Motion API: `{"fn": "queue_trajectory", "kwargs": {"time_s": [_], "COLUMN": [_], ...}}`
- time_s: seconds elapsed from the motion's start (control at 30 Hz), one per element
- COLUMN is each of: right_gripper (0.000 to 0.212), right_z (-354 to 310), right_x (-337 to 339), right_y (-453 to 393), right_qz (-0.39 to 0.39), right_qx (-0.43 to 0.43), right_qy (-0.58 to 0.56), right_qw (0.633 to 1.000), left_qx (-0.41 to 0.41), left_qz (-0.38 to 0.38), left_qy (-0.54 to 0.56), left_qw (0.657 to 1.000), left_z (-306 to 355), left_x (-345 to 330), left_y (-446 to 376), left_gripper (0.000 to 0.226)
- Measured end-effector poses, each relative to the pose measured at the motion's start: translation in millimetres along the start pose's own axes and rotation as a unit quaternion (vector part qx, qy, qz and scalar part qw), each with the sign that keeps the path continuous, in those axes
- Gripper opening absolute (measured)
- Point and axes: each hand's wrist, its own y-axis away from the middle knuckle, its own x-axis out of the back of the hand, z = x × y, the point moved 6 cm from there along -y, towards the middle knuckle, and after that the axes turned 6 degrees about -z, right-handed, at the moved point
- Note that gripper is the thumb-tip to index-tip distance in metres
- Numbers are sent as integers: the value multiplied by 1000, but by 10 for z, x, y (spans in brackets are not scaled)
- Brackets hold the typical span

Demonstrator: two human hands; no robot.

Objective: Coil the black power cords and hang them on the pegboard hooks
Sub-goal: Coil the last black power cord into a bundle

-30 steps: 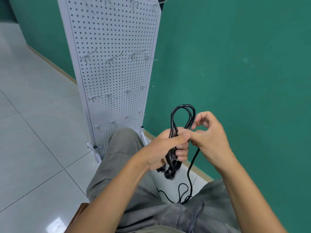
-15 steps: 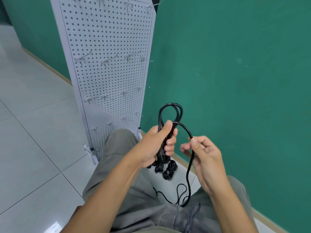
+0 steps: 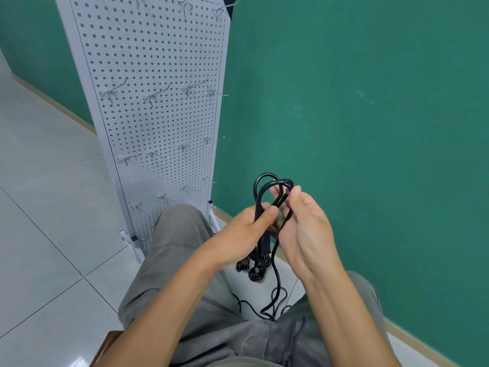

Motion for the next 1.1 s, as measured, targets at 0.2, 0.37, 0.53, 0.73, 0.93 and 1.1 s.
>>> {"fn": "queue_trajectory", "kwargs": {"time_s": [0.2, 0.37, 0.53, 0.73, 0.93, 1.1], "right_gripper": [21, 16, 29, 60, 40, 37], "right_z": [-135, -227, 32, 606, 886, 860], "right_x": [101, 156, 58, -14, -17, -45], "right_y": [-111, -182, -110, 88, 139, 171], "right_qz": [-2, -8, -66, -160, -164, -158], "right_qx": [22, 60, 12, -73, -61, -40], "right_qy": [135, 195, 196, 325, 443, 500], "right_qw": [991, 979, 978, 929, 879, 850], "left_qx": [28, 29, 7, -30, -46, -37], "left_qz": [-53, -71, 26, 166, 301, 379], "left_qy": [141, 268, 300, 436, 493, 472], "left_qw": [988, 960, 953, 884, 815, 795], "left_z": [-65, -141, -149, -226, -325, -410], "left_x": [-113, -192, -52, 467, 803, 951], "left_y": [13, -21, -40, 18, 111, 186], "left_gripper": [40, 25, 41, 31, 38, 40]}}
